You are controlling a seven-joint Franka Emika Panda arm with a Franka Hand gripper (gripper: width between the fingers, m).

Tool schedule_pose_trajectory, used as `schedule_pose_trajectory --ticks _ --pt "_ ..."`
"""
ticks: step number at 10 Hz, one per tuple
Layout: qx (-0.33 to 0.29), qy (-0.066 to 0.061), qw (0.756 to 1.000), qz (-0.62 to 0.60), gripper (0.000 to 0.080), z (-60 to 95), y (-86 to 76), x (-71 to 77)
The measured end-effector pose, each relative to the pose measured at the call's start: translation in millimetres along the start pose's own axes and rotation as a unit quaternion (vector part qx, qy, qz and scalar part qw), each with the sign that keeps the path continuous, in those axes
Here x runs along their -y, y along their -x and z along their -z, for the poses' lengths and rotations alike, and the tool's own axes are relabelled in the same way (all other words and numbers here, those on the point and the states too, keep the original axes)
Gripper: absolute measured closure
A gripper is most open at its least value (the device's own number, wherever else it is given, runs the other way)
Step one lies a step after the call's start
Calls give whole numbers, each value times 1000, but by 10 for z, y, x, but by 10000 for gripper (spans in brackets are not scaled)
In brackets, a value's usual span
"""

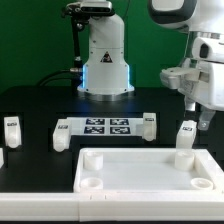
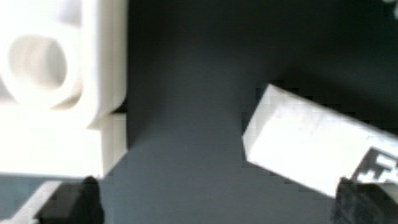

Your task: Assemble desk

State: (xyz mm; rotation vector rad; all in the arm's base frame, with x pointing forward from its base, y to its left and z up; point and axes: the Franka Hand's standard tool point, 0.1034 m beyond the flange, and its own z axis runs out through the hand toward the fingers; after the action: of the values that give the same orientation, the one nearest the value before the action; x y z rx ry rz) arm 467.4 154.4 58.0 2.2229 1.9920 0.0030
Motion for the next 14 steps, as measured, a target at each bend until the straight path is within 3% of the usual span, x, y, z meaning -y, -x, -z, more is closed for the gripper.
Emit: schedule_pose_trajectory --ticks 2,4,7,9,11,12,14 --pt "1 -20 985 -171 150 -17 -3 53" --pt "-16 -11 982 -189 150 -11 -97 91" --pt "-17 -20 961 -276 150 -14 -108 101" --pt "-18 -32 915 -401 150 -14 -102 112" --pt "-5 -49 815 -577 150 -1 -219 171" --pt "-3 -61 787 -614 150 -12 -220 154" --pt "-2 -67 753 -655 150 -8 -259 176"
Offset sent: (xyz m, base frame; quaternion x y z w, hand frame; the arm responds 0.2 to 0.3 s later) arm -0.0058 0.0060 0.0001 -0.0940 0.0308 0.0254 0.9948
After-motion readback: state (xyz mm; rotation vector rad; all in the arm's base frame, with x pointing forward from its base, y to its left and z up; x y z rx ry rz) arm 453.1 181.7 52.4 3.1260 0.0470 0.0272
